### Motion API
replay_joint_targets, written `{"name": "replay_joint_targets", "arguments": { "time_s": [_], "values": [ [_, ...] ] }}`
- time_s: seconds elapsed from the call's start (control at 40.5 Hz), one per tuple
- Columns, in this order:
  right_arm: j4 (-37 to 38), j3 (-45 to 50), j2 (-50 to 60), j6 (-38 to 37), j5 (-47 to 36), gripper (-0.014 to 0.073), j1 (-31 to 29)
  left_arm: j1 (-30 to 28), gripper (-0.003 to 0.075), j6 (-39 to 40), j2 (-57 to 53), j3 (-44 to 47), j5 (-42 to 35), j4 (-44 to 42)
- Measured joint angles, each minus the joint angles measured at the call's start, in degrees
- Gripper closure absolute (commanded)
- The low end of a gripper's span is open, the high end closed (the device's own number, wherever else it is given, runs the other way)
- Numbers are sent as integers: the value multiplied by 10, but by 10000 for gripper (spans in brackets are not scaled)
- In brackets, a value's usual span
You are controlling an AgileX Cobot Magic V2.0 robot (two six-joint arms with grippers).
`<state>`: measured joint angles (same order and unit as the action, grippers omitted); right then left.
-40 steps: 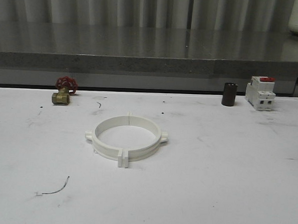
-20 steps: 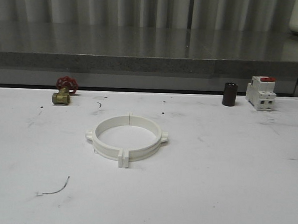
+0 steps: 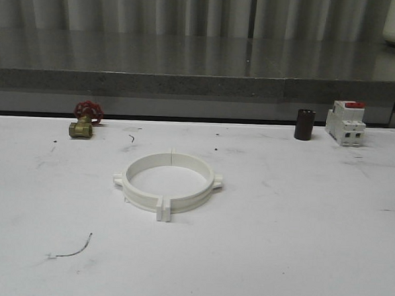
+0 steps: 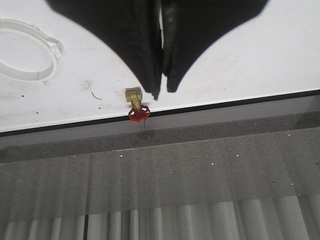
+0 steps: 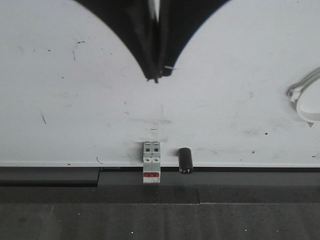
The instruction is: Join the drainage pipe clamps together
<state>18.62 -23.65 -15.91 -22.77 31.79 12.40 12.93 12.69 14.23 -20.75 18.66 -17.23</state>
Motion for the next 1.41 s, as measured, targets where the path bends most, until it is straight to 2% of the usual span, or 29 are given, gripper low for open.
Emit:
{"name": "replay_joint_targets", "arguments": {
  "time_s": [0.296, 0.494, 0.593, 0.815, 1.407],
  "values": [
    [0, 0, 0, 0, 0, 656, 0, 0, 741, -12, -8, 13, -12, 12],
    [0, 0, 0, 1, 0, 656, 0, -43, 741, -198, -54, 82, -75, 169],
    [0, 0, 0, 1, 0, 656, 0, -76, 741, -229, -90, 128, -106, 199],
    [0, 0, 0, 1, 0, 656, 0, -115, 741, -239, -145, 209, -117, 210],
    [0, 0, 0, 1, -1, 656, 0, -116, 741, -240, -145, 211, -101, 211]
  ]
}}
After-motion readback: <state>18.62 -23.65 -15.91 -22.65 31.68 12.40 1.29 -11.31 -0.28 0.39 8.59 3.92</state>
